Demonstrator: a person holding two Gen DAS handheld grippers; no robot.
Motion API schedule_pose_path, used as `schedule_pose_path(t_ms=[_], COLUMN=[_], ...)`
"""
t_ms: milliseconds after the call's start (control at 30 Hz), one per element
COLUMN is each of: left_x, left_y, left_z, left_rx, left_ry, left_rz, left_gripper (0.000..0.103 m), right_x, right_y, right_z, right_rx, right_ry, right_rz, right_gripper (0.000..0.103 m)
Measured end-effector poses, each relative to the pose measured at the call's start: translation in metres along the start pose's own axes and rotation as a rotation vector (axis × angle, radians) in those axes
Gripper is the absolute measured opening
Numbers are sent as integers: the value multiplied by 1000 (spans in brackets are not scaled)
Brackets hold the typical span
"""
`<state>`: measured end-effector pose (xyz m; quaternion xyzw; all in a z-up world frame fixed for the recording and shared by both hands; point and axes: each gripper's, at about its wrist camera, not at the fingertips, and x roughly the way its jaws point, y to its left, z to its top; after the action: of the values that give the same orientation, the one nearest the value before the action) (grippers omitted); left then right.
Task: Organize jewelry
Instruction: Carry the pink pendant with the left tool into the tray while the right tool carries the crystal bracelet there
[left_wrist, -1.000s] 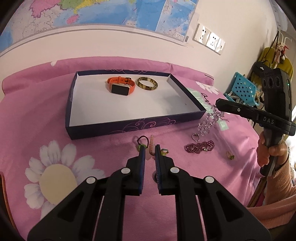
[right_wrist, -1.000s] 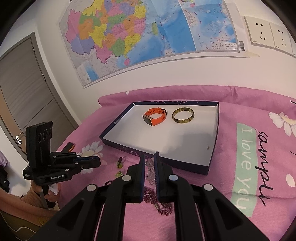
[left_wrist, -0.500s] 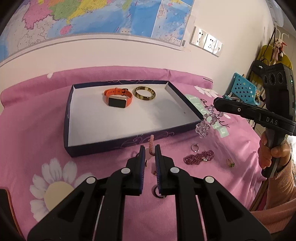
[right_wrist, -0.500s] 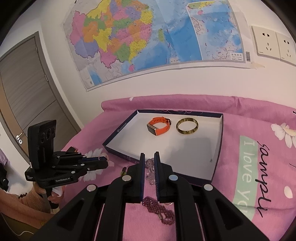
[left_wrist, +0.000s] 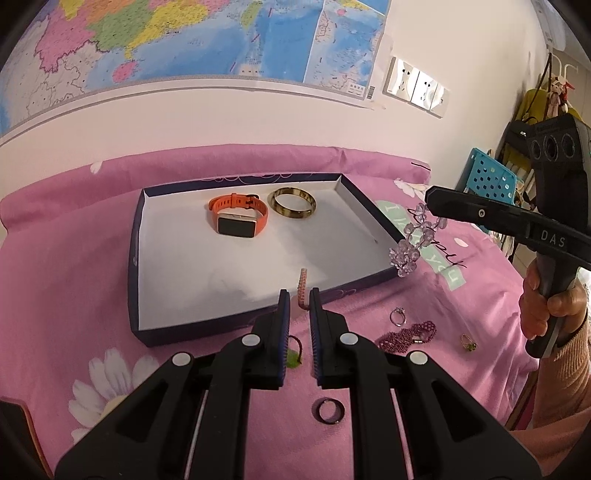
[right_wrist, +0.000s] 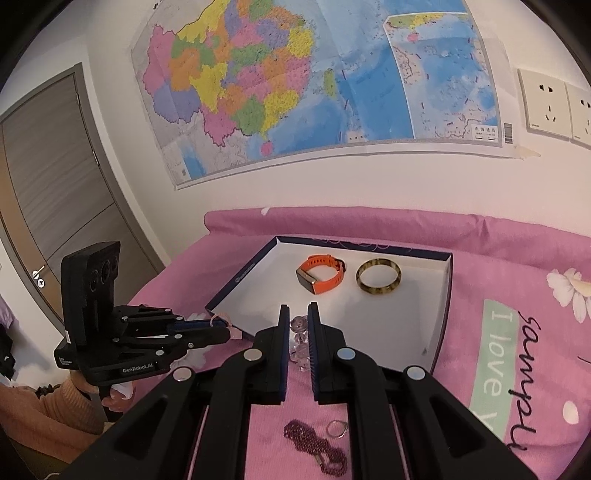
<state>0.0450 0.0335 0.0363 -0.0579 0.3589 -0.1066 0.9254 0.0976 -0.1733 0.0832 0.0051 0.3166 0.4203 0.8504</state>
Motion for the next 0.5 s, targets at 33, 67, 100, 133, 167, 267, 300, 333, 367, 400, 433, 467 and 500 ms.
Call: schedule_pose_path(t_ms=[33, 67, 100, 133, 167, 267, 300, 333, 367, 400, 433, 467, 500], left_x=[1, 1, 2, 3, 3, 5, 7, 8, 9, 10, 11, 13, 14], left_y=[0, 1, 1, 1, 2, 4, 4, 5, 6, 6, 7, 8, 8], left_z=[1, 1, 2, 3, 4, 6, 7, 8, 9, 10, 11, 12, 12], left_rx=[2, 4, 5, 5, 5, 5, 6, 7, 7, 7, 7, 6, 6], left_ry=[0, 0, 0, 0, 1, 1, 2, 3, 4, 5, 7, 9, 10], left_rz=[1, 2, 4, 5, 5, 8, 8, 10, 9, 10, 12, 13, 14], left_gripper=[11, 11, 11, 11, 11, 11, 11, 11, 11, 11, 11, 11, 11], right_x=[1, 1, 3, 4, 5, 10, 11, 13, 14, 17, 19, 22, 25], right_y=[0, -1, -2, -2, -3, -4, -5, -5, -6, -7, -7, -8, -9], right_z=[1, 2, 4, 5, 7, 10, 11, 12, 13, 14, 15, 15, 16], right_rx=[1, 2, 2, 1, 0, 0, 0, -1, -2, 0, 1, 1, 2], right_ry=[0, -1, -2, -2, -2, 3, 4, 5, 7, 10, 13, 16, 20], right_rz=[1, 1, 1, 0, 0, -3, -2, -2, -4, -3, -4, -5, -6], right_gripper=[8, 8, 8, 8, 8, 8, 8, 8, 8, 8, 8, 8, 8])
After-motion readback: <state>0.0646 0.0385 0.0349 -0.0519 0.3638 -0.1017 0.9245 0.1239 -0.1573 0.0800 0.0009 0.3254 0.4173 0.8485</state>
